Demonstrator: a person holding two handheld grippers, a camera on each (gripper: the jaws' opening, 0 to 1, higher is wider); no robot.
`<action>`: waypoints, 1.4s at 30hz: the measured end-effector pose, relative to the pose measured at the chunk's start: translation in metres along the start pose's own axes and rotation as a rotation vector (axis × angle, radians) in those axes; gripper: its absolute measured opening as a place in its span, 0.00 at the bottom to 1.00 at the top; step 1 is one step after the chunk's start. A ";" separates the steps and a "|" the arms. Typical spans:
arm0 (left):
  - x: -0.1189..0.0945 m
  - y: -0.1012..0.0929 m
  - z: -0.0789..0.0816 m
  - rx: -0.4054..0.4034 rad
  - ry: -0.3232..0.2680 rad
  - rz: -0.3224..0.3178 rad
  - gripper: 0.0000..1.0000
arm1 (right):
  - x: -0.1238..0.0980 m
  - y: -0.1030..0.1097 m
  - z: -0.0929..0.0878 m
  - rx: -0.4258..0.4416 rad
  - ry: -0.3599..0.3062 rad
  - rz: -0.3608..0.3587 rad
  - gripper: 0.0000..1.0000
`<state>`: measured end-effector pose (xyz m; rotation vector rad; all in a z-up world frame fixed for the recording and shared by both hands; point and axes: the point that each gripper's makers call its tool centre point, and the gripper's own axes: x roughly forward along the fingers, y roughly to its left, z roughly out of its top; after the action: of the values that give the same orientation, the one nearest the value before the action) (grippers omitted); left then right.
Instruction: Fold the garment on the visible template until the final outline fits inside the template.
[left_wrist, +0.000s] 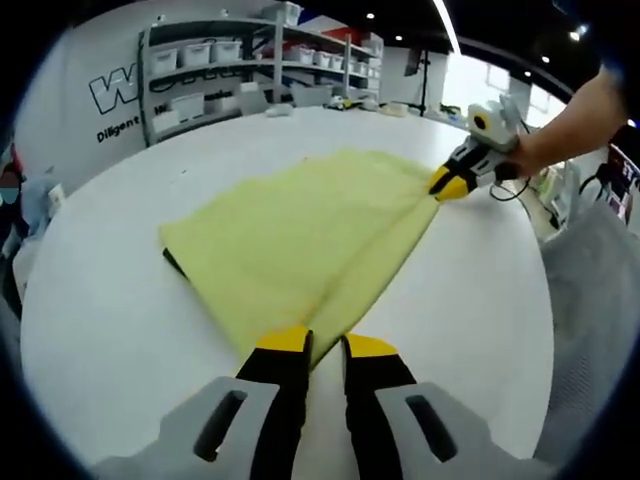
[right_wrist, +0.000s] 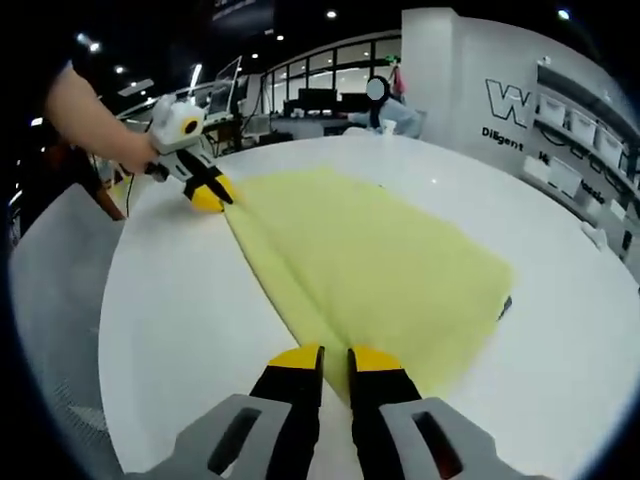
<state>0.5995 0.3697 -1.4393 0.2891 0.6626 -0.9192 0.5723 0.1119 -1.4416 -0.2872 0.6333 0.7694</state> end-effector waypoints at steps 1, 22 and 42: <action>-0.001 0.000 -0.001 -0.006 0.005 0.002 0.14 | -0.002 -0.002 -0.002 0.003 0.001 -0.003 0.03; -0.017 0.008 -0.014 -0.055 0.020 0.045 0.13 | -0.030 -0.021 -0.017 0.054 -0.003 -0.068 0.04; -0.037 0.007 -0.017 -0.086 0.006 0.068 0.25 | -0.048 -0.022 -0.016 0.057 0.007 -0.102 0.13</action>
<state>0.5823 0.4054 -1.4289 0.2367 0.6914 -0.8228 0.5551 0.0628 -1.4241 -0.2677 0.6411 0.6518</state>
